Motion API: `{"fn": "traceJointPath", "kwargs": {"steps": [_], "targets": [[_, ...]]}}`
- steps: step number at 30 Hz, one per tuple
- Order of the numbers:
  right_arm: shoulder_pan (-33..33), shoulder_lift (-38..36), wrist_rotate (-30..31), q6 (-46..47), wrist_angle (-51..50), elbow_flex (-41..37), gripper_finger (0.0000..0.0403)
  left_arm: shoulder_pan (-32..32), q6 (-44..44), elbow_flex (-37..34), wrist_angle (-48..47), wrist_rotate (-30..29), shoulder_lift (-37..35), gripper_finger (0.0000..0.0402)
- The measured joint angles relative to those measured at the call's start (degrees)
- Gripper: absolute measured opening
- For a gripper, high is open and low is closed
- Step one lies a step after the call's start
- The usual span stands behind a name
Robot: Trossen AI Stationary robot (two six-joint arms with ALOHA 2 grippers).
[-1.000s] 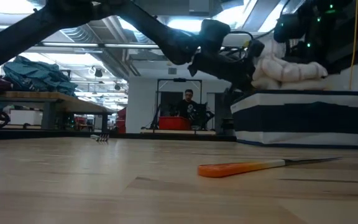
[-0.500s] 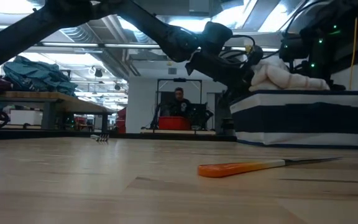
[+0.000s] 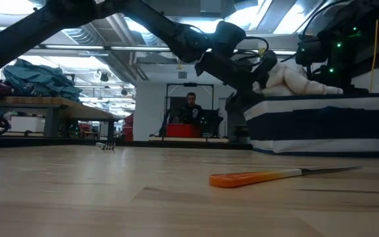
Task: Fold towel
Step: Put the stacked folded towels into the blue bin
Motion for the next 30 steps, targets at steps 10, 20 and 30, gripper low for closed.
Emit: {"fn": "traceJointPath", "kwargs": {"steps": [10, 20, 30], "targets": [[0.0, 0.0, -0.9, 2.1, -6.5, 0.0, 0.0167, 0.6, 3.0, -0.4, -10.4, -0.1, -4.7, 0.0085], [0.0, -0.1, -1.5, 3.4, -9.4, 0.1, 0.0167, 1.6, 10.3, -0.3, -16.4, -0.2, -10.9, 0.0055], [0.0, -0.1, -7.2, 5.4, -13.8, 0.3, 0.0168, 0.3, 12.7, -0.3, -10.4, -0.1, -13.0, 0.0028]]}}
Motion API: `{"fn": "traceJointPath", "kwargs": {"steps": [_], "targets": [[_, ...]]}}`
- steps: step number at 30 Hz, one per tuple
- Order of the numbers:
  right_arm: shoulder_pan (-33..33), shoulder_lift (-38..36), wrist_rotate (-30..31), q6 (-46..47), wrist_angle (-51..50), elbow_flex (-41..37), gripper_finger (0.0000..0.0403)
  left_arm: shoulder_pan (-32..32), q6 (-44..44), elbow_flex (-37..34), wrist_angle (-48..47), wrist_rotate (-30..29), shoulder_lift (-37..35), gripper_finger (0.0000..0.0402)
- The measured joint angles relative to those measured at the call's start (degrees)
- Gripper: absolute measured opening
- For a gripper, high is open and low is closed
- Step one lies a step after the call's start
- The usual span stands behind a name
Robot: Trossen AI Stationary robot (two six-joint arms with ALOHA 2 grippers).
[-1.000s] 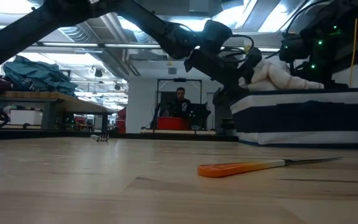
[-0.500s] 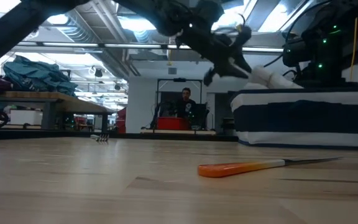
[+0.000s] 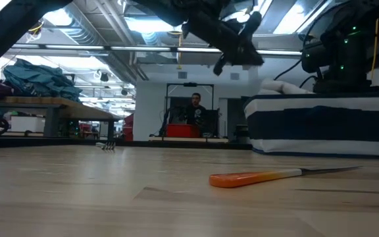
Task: Fold towel
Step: Put the stacked folded towels into the blue bin
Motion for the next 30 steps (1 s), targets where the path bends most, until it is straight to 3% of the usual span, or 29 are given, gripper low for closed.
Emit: {"fn": "traceJointPath", "kwargs": {"steps": [10, 17, 23, 30], "targets": [[0.0, -0.1, 5.2, 0.1, -11.1, 11.2, 0.0168, -3.8, 6.9, 0.0, 11.0, 0.0, 1.3, 0.0003], [0.0, -0.2, 4.7, 2.4, -9.0, 20.9, 0.0168, -4.8, 12.4, -0.1, 10.1, -0.3, 4.3, 0.0001], [0.0, -0.1, 2.8, 6.0, -2.2, 20.7, 0.0168, -4.1, 13.7, -0.1, 9.7, -1.9, 8.2, 0.0002], [2.4, 0.0, -0.2, 8.8, 3.5, 15.4, 0.0168, -3.7, 9.4, 0.0, -2.8, -2.1, 9.7, 0.0003]]}}
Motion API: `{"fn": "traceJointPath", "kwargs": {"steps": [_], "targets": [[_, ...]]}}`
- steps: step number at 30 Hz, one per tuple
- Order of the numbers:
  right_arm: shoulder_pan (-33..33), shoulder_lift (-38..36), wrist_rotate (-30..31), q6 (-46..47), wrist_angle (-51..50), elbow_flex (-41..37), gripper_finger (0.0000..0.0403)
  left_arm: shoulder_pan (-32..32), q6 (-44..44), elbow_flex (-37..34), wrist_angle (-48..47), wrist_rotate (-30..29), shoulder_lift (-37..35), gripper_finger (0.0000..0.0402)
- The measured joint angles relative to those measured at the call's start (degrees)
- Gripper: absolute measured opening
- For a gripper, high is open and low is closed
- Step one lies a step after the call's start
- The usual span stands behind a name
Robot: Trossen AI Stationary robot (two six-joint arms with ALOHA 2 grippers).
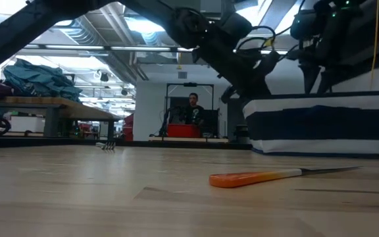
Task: Fold towel
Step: Put the stacked folded towels into the blue bin
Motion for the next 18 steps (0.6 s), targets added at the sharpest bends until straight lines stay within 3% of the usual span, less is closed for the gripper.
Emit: {"fn": "traceJointPath", "kwargs": {"steps": [10, 18], "targets": [[7.6, 0.1, 0.0, 4.3, 20.2, -11.1, 0.0168, -0.2, 2.3, 0.0, 0.5, 0.1, -0.3, 0.0003], [11.2, 5.1, 0.4, 7.4, 23.3, -15.6, 0.0168, -0.6, 2.1, 0.0, 0.7, 0.2, -0.2, 0.0003]]}}
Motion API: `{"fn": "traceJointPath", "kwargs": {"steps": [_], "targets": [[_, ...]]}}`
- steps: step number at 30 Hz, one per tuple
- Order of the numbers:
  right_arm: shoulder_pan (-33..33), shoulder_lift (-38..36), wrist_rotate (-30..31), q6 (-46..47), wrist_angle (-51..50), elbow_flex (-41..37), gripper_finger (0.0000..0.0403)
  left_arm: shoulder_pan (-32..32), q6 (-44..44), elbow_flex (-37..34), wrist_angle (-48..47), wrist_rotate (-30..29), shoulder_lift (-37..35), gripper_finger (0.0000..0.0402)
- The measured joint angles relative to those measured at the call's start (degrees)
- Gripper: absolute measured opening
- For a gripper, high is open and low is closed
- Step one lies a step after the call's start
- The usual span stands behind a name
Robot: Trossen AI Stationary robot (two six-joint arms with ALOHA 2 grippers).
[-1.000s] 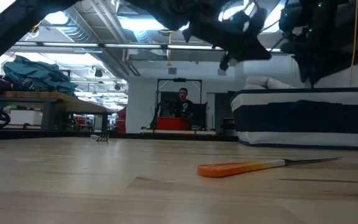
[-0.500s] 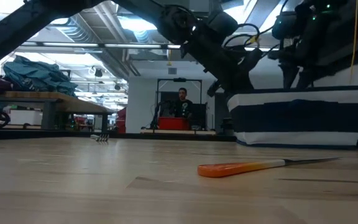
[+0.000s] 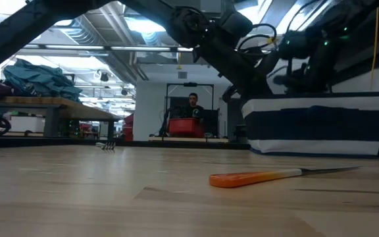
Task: Fold towel
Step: Put the stacked folded towels into the blue bin
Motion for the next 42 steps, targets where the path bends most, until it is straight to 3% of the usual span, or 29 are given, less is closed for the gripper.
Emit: {"fn": "traceJointPath", "kwargs": {"steps": [7, 19, 27, 42], "targets": [[1.6, 6.3, 0.0, -0.1, 1.4, -0.4, 0.0168, -1.5, -0.2, -0.1, -0.9, -0.1, -1.2, 0.0004], [1.5, 2.4, -0.2, -1.4, 2.5, 6.1, 0.0168, -3.7, 0.7, 0.1, -5.4, 0.4, -8.3, 0.0001], [1.5, 2.4, 5.5, -1.5, 5.6, 9.0, 0.0168, -7.2, 2.2, 0.1, -6.3, 0.1, -12.5, 0.0001], [1.5, 15.1, 6.1, -1.7, 13.8, 9.1, 0.0168, -18.9, 2.4, 0.1, -8.8, 0.1, -12.6, 0.0003]]}}
